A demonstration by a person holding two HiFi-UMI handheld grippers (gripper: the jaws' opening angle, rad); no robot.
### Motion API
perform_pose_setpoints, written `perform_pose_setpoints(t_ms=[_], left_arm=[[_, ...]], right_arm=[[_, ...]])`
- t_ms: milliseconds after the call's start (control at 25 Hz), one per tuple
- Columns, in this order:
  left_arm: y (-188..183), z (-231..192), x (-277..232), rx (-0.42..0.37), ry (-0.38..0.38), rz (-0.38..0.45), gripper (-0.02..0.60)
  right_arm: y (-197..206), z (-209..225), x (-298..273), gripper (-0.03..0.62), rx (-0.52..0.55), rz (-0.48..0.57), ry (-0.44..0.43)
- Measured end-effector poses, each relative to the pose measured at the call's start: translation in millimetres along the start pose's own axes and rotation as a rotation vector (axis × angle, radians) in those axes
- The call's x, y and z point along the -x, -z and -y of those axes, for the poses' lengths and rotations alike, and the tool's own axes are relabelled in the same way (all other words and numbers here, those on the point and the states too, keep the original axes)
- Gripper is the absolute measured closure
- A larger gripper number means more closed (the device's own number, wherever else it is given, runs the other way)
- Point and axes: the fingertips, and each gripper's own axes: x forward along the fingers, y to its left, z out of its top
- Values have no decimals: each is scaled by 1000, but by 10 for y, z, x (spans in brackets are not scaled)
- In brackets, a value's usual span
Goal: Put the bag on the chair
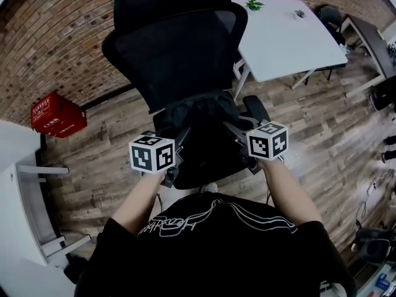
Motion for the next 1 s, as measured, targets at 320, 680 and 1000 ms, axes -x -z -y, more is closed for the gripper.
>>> perform_pose_setpoints(t_ms=[320,680,1000], left_arm=[[-200,-447,-246,2,-63,28,514],[-133,-816,-623,-3,-124,28,514],[232,-1103,-861,78,-190,7,509]], right_arm=[[-224,291,-515,548,80,-41,54],[-141,716,-944,533,107,-73,136],[198,920,-1208,522,110,-169,175]])
